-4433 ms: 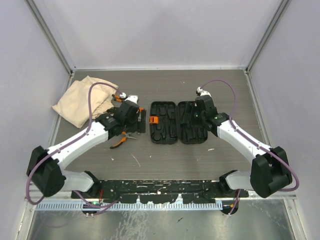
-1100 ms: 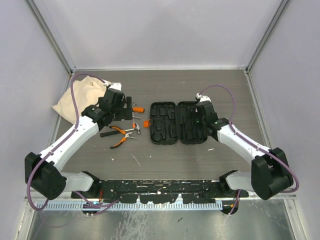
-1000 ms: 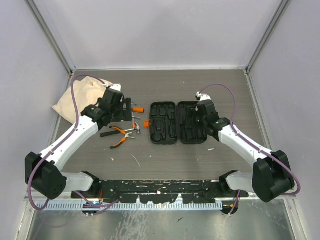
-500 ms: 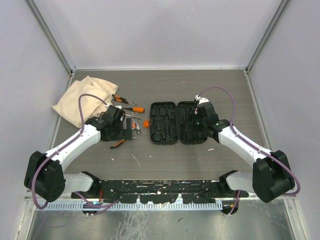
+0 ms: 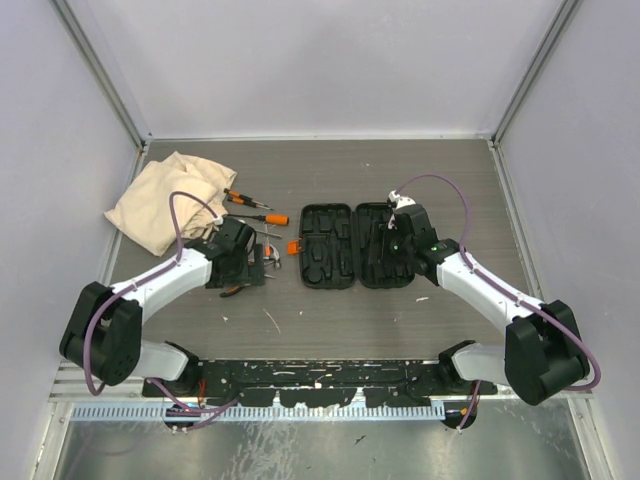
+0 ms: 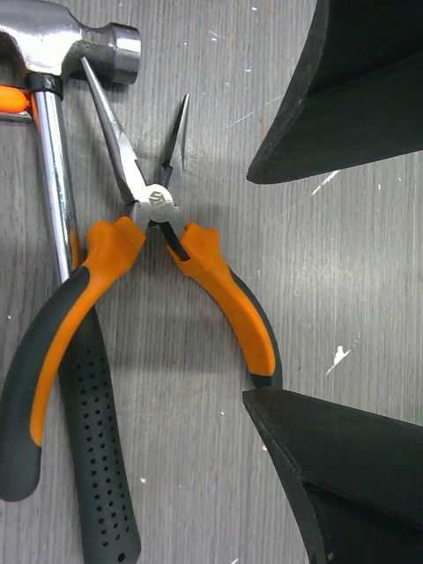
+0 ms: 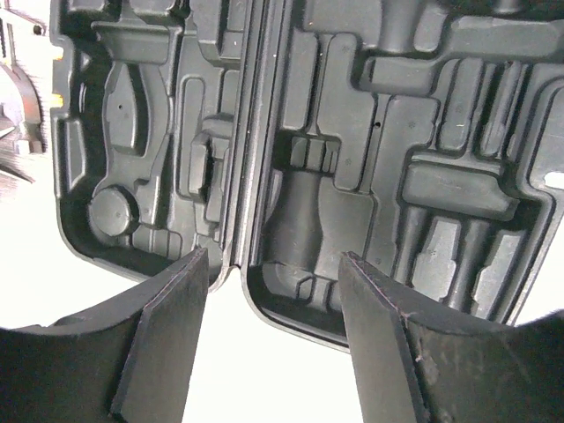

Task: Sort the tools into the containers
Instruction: Pick up the pliers at the center of the board.

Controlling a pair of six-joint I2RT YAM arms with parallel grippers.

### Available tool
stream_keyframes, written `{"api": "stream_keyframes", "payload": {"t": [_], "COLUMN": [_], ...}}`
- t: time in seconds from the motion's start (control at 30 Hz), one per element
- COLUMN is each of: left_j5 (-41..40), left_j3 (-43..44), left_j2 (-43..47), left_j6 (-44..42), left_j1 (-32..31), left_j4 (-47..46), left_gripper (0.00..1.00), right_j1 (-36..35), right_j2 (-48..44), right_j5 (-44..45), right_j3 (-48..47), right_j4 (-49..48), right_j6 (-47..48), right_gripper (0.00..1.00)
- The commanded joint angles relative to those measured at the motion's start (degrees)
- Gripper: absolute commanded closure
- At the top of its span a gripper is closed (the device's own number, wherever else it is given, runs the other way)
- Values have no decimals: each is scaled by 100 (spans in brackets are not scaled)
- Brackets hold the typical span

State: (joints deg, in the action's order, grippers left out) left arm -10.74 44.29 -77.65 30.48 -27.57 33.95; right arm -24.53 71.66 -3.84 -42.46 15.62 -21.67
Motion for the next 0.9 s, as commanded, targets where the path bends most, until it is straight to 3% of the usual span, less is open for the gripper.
{"api": "stream_keyframes", "payload": {"t": [0.0, 0.37, 0.7, 0.87], "left_j5": [34, 826, 653, 677], "left_j3": [166, 352, 876, 1274], "left_j2": [-200, -748, -1265, -1385], "left_j6": [-125, -91, 671, 744], "left_j1": [33, -205, -1829, -2208], "left_j4": [-366, -463, -531, -510], "left_gripper": [0, 1, 2, 2], "right_j1": [-17, -22, -21, -16], "right_j2": [18, 103, 109, 86], "right_j5": [-192, -284, -267, -250], "right_j3": [32, 62, 101, 115], "right_j4": [-336, -393, -401, -385], "right_j6": [-119, -154, -178, -178], "right_gripper": [34, 34, 34, 35]}}
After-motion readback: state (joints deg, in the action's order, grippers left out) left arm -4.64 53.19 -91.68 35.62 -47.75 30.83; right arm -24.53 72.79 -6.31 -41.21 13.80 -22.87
